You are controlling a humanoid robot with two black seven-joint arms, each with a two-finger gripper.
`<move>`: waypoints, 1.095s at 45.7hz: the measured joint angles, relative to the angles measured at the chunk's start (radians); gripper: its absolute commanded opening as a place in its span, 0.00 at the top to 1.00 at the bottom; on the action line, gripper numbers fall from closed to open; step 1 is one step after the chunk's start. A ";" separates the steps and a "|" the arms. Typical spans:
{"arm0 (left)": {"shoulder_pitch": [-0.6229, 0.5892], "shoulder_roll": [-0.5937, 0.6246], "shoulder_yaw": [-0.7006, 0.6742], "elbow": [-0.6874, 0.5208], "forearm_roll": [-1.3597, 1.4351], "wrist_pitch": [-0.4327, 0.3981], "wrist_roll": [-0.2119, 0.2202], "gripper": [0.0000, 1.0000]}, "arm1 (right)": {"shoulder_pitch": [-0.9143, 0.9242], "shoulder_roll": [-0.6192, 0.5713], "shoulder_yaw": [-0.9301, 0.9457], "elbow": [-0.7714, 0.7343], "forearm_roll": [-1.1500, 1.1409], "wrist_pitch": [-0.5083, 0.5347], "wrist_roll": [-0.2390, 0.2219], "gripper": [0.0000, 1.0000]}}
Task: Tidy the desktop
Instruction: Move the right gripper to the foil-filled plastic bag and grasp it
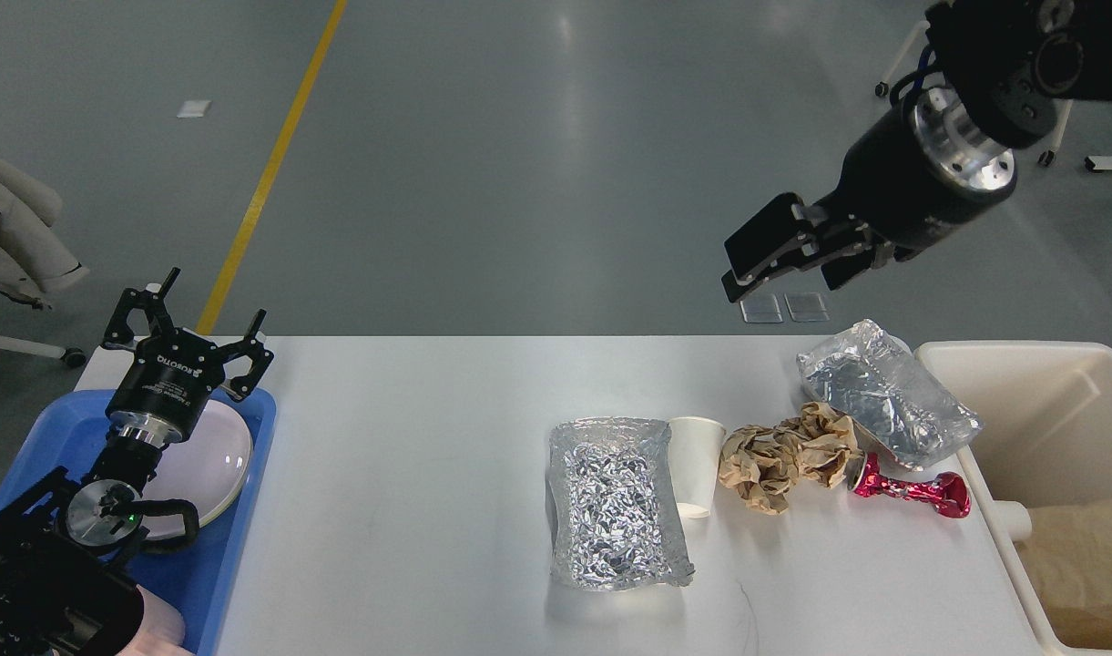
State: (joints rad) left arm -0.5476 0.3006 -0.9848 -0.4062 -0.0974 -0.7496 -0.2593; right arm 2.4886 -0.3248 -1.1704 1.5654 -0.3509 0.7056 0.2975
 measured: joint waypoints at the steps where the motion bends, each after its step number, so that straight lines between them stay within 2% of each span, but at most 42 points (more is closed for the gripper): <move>1: 0.000 0.000 0.000 0.000 0.000 0.000 0.000 0.00 | 0.011 -0.003 0.007 0.032 0.000 0.000 0.000 0.00; 8: 0.000 0.000 0.000 0.000 -0.001 0.000 0.000 0.00 | 0.001 -0.015 0.035 0.109 0.012 -0.030 -0.001 0.00; 12: 0.000 0.000 0.000 0.000 -0.001 0.000 0.000 0.00 | -0.081 -0.007 0.026 0.096 0.014 -0.098 -0.012 0.00; 15: 0.000 0.000 0.000 0.000 -0.001 0.000 0.000 0.00 | -0.169 0.014 0.013 0.073 0.029 -0.172 -0.039 0.00; 21: 0.000 0.000 0.000 0.000 -0.001 0.000 0.000 0.00 | -0.384 0.082 -0.013 0.001 0.171 -0.344 -0.082 0.00; 26: 0.000 -0.001 -0.001 0.000 0.000 0.000 0.000 0.00 | -0.575 0.152 -0.013 -0.099 0.279 -0.435 -0.088 0.00; 33: 0.000 -0.001 -0.001 0.000 0.001 0.000 0.000 0.00 | -0.799 0.233 0.007 -0.252 0.312 -0.544 -0.089 0.00; 50: 0.000 -0.001 0.000 0.000 0.001 -0.001 0.000 0.00 | -1.033 0.317 0.069 -0.411 0.325 -0.650 -0.092 0.00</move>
State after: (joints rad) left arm -0.5476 0.2991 -0.9849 -0.4065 -0.0967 -0.7504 -0.2593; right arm 1.4560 -0.0079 -1.1015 1.1539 -0.0256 0.0552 0.2057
